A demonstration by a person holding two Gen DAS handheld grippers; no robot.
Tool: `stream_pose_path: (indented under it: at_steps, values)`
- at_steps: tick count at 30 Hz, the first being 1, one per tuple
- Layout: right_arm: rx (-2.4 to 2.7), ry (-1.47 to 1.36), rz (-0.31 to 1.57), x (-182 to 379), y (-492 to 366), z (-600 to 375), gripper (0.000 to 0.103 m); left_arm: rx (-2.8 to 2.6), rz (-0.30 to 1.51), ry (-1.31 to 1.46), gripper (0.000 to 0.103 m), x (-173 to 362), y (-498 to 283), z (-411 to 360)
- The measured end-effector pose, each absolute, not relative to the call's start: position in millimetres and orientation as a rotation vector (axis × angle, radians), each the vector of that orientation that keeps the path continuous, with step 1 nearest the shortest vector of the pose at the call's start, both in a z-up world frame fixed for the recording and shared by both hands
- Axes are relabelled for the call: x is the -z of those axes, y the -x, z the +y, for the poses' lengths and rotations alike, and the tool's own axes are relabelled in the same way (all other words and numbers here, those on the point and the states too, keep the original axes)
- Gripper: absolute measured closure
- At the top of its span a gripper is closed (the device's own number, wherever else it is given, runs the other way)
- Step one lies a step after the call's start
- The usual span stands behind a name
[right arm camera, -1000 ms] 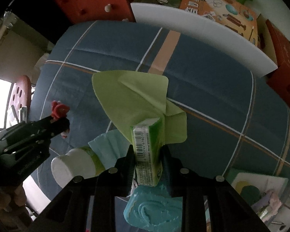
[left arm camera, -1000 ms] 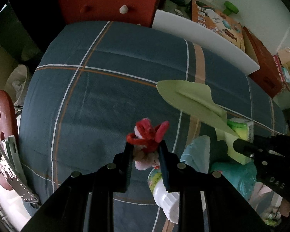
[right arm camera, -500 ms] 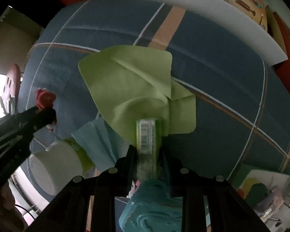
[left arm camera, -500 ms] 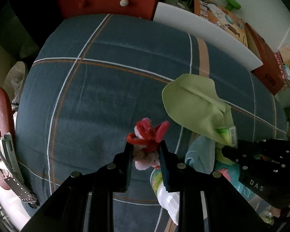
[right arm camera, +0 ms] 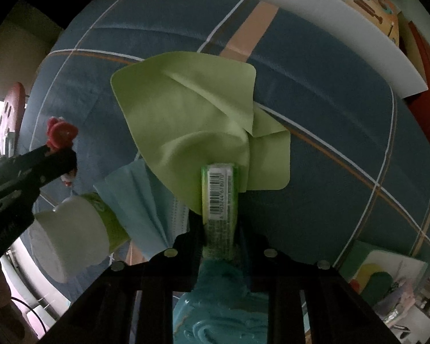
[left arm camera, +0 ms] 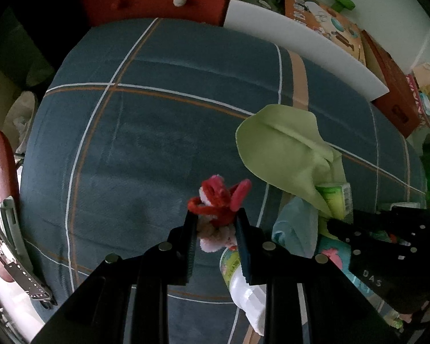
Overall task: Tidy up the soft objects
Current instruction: 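Lift the slim tissue pack with the right tool while the left tool lifts the plush flower, then carry the tissue pack with the right tool while the left tool carries the plush over the tray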
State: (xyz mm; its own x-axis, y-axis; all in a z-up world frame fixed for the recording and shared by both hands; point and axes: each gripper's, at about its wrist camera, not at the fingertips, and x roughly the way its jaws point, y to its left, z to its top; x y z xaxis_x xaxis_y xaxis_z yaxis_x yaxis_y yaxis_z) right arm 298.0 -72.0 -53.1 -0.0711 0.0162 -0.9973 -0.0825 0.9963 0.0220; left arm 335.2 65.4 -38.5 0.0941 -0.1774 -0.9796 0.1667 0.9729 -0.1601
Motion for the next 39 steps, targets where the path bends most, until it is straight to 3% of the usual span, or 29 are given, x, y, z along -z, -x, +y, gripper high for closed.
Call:
stream_pose_path:
  at_steps: [21,39]
  values:
    - [-0.038,-0.008,1.575,18,-300,-119,0.079,0.246,1.447,0.007,0.076,35,-334,66]
    - [0.059,-0.056,1.44,-84,-230,-184,0.079,0.362,1.272,-0.047,0.076,-87,-263,5]
